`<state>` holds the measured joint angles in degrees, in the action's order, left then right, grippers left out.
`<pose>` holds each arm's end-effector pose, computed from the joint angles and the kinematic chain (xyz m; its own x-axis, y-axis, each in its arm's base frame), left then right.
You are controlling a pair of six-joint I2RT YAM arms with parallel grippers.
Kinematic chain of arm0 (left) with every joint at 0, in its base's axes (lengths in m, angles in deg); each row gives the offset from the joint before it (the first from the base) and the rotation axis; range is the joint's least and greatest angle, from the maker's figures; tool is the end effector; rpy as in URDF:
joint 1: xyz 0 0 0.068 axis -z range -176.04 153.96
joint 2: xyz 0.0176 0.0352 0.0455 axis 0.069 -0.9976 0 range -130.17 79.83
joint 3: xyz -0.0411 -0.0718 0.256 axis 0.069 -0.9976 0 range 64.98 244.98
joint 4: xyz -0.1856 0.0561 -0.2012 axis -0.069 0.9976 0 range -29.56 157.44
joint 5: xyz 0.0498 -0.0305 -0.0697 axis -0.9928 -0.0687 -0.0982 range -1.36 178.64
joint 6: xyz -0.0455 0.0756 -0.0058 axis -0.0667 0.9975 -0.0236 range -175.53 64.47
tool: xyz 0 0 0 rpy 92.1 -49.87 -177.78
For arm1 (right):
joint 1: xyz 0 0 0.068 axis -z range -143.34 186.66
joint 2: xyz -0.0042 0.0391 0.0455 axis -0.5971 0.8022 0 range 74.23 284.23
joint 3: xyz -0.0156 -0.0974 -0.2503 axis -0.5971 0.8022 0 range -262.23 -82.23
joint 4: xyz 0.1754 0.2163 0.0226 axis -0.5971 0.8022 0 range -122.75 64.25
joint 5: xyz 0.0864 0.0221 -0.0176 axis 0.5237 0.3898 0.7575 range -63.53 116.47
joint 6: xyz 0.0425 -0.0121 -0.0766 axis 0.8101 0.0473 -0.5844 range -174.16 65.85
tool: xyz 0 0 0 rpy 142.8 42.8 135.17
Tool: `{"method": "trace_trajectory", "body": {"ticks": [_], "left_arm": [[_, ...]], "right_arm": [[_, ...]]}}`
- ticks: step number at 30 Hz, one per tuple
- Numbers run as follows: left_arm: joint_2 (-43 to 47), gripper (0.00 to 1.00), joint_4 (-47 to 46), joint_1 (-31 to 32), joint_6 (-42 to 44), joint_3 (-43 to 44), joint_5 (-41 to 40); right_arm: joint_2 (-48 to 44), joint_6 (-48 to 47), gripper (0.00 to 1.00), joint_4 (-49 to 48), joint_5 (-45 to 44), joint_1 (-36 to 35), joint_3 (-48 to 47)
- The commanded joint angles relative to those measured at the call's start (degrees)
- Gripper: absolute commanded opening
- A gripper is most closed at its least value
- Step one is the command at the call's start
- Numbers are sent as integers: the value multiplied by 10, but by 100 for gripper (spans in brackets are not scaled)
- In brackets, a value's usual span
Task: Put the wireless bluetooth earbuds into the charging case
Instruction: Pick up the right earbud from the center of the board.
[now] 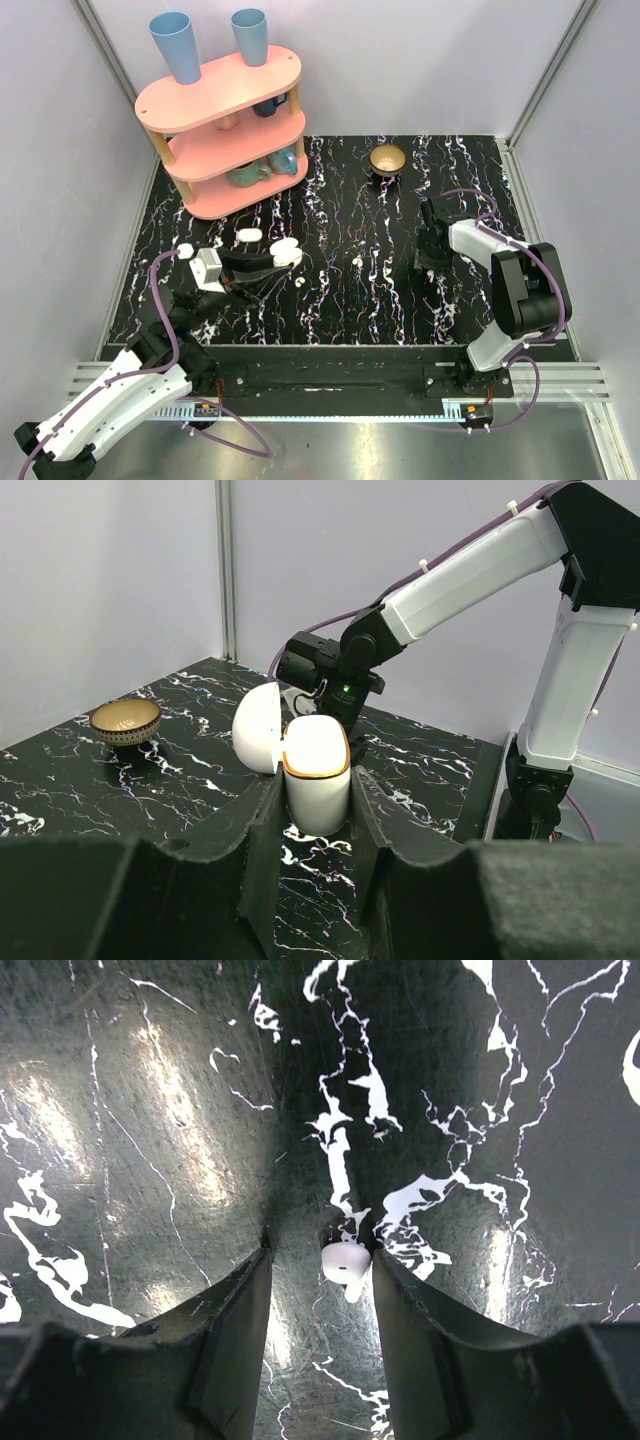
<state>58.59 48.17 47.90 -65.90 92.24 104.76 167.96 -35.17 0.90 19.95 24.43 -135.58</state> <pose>0.1116 -0.1377 0.3419 0.0681 -0.3059 -0.9496 0.8832 0.4612 -0.0853 0.3134 0.0587 0.1014 -0.9470 0.1255 -0.2956 0.1356 0.9907 -0.0138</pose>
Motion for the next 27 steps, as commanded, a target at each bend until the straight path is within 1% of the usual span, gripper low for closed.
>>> {"method": "trace_trajectory", "body": {"ticks": [1, 4, 7, 9, 16, 22, 27], "left_arm": [[-4, 0, -18, 2, 4, 24, 0], [-6, 0, -18, 3, 4, 24, 1], [-8, 0, -20, 2, 4, 24, 1], [-8, 0, -20, 2, 4, 24, 1], [-4, 0, -10, 2, 5, 24, -2], [-4, 0, -11, 3, 4, 24, -1], [-2, 0, -10, 2, 4, 24, 1]], "right_arm": [[7, -23, 52, 1, -12, 4, -31], [11, -32, 51, 9, -17, 4, -40], [12, -33, 46, 8, -14, 4, -41], [13, -33, 46, 11, -15, 4, -43], [13, -29, 49, 24, -17, 5, -50], [14, -10, 57, 43, -12, 5, -55], [6, -1, 59, 48, 1, 5, -48]]}}
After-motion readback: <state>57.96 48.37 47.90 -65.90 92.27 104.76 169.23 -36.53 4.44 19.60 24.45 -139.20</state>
